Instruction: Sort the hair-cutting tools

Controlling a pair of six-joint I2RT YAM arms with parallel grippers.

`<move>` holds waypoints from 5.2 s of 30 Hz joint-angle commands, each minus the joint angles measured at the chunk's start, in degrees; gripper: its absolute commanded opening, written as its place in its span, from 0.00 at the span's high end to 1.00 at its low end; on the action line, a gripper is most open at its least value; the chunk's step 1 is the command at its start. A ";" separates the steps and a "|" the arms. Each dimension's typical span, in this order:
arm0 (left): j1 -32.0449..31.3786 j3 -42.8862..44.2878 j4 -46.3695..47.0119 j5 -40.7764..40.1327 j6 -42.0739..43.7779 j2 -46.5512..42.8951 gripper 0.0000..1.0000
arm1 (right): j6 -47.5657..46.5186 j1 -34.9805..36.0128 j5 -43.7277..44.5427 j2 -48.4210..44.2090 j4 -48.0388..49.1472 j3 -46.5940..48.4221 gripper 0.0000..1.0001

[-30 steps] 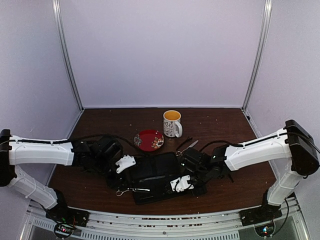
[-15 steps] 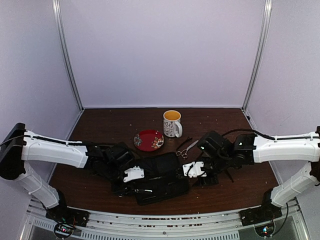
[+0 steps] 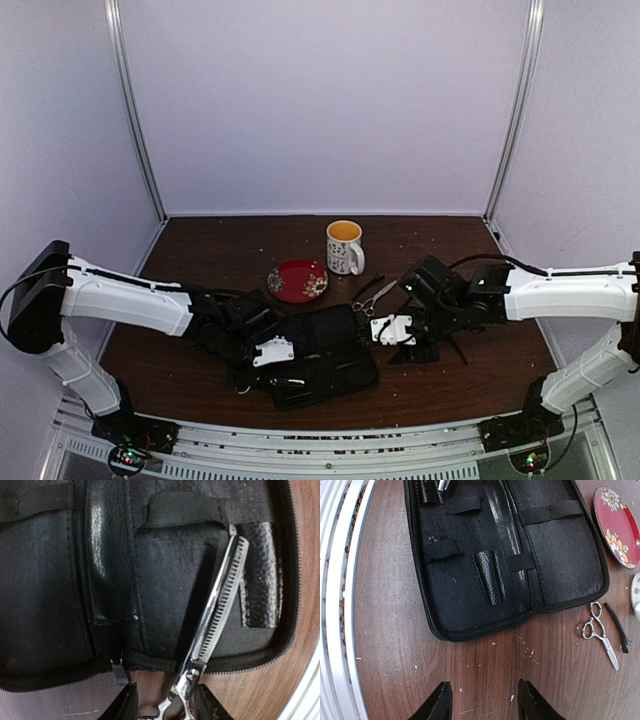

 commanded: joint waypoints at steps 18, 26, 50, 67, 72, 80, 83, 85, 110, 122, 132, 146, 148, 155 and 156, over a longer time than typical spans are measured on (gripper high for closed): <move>-1.82 3.09 -1.65 -2.31 -1.52 1.72 0.95 | -0.83 -0.40 2.54 0.92 2.39 -1.61 0.59; -1.82 10.85 -14.30 -8.80 -4.83 4.04 1.00 | -0.90 -0.38 1.21 0.32 4.25 -3.04 0.58; -2.94 22.14 -27.89 -2.54 -11.75 12.77 1.00 | 1.00 -9.04 -6.75 0.08 3.24 -1.83 0.58; -4.37 30.72 -25.83 -2.60 -13.41 21.11 1.00 | 0.71 -10.34 -5.80 -0.38 2.62 -1.60 0.58; -4.46 33.81 -24.65 -0.86 -13.05 23.47 1.00 | 1.23 -10.36 -2.56 0.25 3.51 -1.52 0.58; -4.72 36.73 -22.81 0.11 -12.10 26.58 1.00 | 1.08 -10.45 -2.63 -0.01 3.33 -1.96 0.58; -4.88 37.03 -21.33 0.53 -11.96 27.35 1.00 | 1.06 -10.40 -2.46 0.20 3.15 -1.78 0.58; -4.98 37.66 -21.09 0.32 -12.24 28.03 1.00 | 1.11 -10.39 -2.55 0.35 3.15 -1.84 0.58; -4.76 24.67 -18.87 -4.72 -15.97 10.52 0.68 | 1.07 -10.43 -2.39 1.99 2.54 -1.11 0.58; -3.50 15.05 -11.19 -3.38 -17.44 9.53 0.67 | 2.56 -10.36 -4.47 7.98 1.81 1.03 0.56; -3.14 13.89 -7.56 -2.78 -17.54 11.11 0.71 | 2.38 -10.31 -3.87 8.34 1.48 1.22 0.56; -3.14 16.03 -5.97 -1.53 -17.17 15.66 0.80 | 2.16 -10.35 -3.79 9.18 1.04 1.31 0.56; -3.13 16.10 -5.06 -1.14 -17.69 15.69 0.80 | 2.21 -10.31 -3.77 9.13 1.00 1.27 0.56; -3.13 17.54 -1.81 -1.45 -18.34 15.85 0.80 | 2.21 -10.35 -3.62 9.13 1.05 1.26 0.56; -3.14 17.81 -1.39 -1.77 -18.19 15.93 0.80 | 2.21 -10.35 -3.60 9.08 1.04 1.31 0.56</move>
